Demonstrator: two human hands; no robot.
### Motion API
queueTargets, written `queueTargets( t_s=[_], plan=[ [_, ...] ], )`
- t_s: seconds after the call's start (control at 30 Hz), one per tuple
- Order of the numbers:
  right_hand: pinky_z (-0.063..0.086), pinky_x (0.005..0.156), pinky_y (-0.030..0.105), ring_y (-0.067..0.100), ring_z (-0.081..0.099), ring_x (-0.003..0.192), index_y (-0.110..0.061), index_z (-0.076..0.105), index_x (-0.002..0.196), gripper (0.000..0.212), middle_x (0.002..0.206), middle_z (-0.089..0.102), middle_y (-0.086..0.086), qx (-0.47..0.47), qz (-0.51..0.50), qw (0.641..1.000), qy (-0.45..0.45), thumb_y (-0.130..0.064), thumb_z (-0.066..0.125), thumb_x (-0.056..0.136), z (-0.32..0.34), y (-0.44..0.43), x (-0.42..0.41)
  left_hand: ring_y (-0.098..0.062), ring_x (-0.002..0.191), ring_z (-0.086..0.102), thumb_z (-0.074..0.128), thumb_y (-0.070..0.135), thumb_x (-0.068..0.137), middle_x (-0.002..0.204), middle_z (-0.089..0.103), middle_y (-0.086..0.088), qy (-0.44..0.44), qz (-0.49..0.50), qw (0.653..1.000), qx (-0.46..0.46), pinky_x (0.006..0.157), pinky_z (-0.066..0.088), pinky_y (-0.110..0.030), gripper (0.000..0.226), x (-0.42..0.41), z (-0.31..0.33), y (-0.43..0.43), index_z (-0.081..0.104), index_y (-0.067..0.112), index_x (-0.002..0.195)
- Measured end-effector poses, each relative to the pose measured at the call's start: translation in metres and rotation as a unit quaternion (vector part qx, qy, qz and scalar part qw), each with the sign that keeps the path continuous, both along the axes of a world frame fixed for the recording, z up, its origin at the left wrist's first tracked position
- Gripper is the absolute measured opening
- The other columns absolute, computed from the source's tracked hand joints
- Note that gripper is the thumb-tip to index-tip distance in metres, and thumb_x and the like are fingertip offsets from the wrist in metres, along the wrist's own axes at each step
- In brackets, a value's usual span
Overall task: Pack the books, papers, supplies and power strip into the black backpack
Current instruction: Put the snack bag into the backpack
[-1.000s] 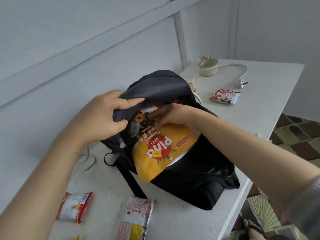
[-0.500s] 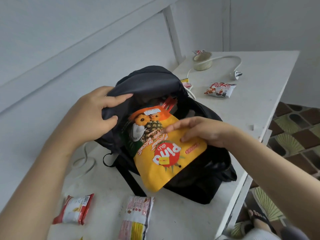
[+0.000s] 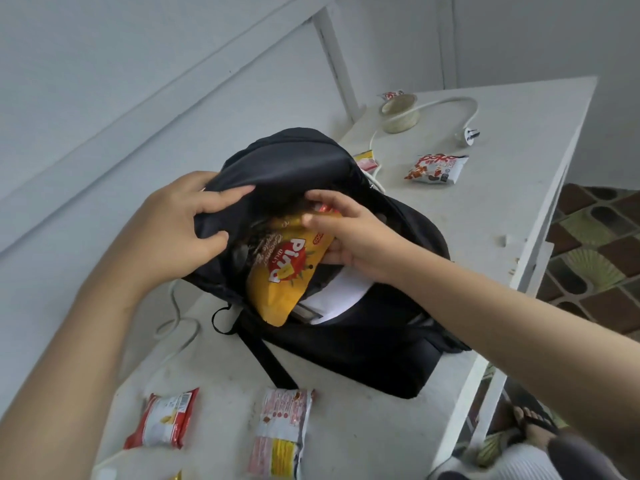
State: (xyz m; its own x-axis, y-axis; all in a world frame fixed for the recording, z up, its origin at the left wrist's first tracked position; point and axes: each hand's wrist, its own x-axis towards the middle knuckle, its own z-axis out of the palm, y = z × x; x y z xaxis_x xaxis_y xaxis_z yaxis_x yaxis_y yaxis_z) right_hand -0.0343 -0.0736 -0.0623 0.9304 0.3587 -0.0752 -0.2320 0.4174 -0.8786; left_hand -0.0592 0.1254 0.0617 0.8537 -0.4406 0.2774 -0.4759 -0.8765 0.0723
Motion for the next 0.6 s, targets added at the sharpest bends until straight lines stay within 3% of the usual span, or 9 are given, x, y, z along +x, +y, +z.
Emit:
queueTargets(
  t_s=[0.1, 0.23, 0.37, 0.43, 0.53, 0.6],
  plan=[
    [0.06, 0.073, 0.034, 0.023, 0.069, 0.089, -0.033, 0.054, 0.123, 0.048, 0.12, 0.06, 0.009, -0.131, 0.038, 0.99, -0.043, -0.003, 0.063, 0.087, -0.007, 0.003, -0.019, 0.004, 0.1, 0.043, 0.055, 0.021, 0.065, 0.11, 0.045, 0.033, 0.006, 0.0, 1.0, 0.003, 0.085, 0.028, 0.001, 0.058, 0.001, 0.0, 0.0, 0.05, 0.051, 0.114],
    [0.059, 0.067, 0.026, 0.019, 0.068, 0.087, -0.021, 0.06, 0.117, 0.038, 0.12, 0.061, 0.006, -0.144, 0.06, 0.988, -0.012, 0.005, 0.052, 0.09, -0.005, 0.014, -0.019, -0.01, 0.106, 0.049, 0.055, 0.021, 0.065, 0.119, 0.055, 0.009, 0.002, 0.005, 1.0, 0.011, 0.09, 0.035, -0.021, 0.058, 0.0, 0.0, -0.001, 0.054, 0.044, 0.119],
    [0.059, 0.067, 0.027, 0.028, 0.059, 0.113, -0.018, 0.058, 0.118, 0.039, 0.129, 0.054, 0.007, -0.117, 0.064, 0.991, 0.019, 0.008, 0.049, 0.091, 0.003, 0.031, -0.007, -0.013, 0.106, 0.049, 0.059, 0.019, 0.069, 0.121, 0.056, 0.002, 0.002, 0.008, 1.0, 0.024, 0.088, 0.036, -0.025, 0.056, -0.002, 0.0, -0.002, 0.057, 0.038, 0.122],
    [0.058, 0.069, 0.029, 0.03, 0.056, 0.118, -0.018, 0.058, 0.121, 0.039, 0.133, 0.051, 0.007, -0.131, 0.04, 0.99, 0.018, 0.006, 0.05, 0.092, 0.004, 0.043, -0.007, -0.016, 0.107, 0.05, 0.067, 0.009, 0.074, 0.122, 0.056, 0.0, 0.0, 0.013, 1.0, 0.028, 0.088, 0.037, -0.026, 0.057, -0.001, -0.001, -0.002, 0.057, 0.037, 0.122],
    [0.06, 0.065, 0.029, 0.028, 0.065, 0.101, -0.018, 0.06, 0.119, 0.031, 0.127, 0.055, 0.008, -0.24, -0.078, 0.966, -0.049, -0.004, 0.053, 0.093, -0.004, 0.056, -0.012, -0.018, 0.108, 0.051, 0.068, 0.008, 0.074, 0.122, 0.056, 0.0, 0.003, 0.013, 1.0, 0.023, 0.088, 0.036, -0.026, 0.058, -0.001, -0.001, 0.0, 0.056, 0.04, 0.121],
    [0.059, 0.058, 0.027, 0.024, 0.069, 0.083, -0.02, 0.062, 0.114, 0.026, 0.124, 0.058, 0.007, -0.226, -0.116, 0.966, -0.049, -0.008, 0.056, 0.092, -0.014, 0.061, -0.018, -0.015, 0.108, 0.05, 0.06, 0.018, 0.069, 0.122, 0.056, 0.002, 0.006, 0.01, 1.0, 0.019, 0.088, 0.036, -0.024, 0.056, -0.002, -0.001, 0.002, 0.054, 0.043, 0.119]
  ],
)
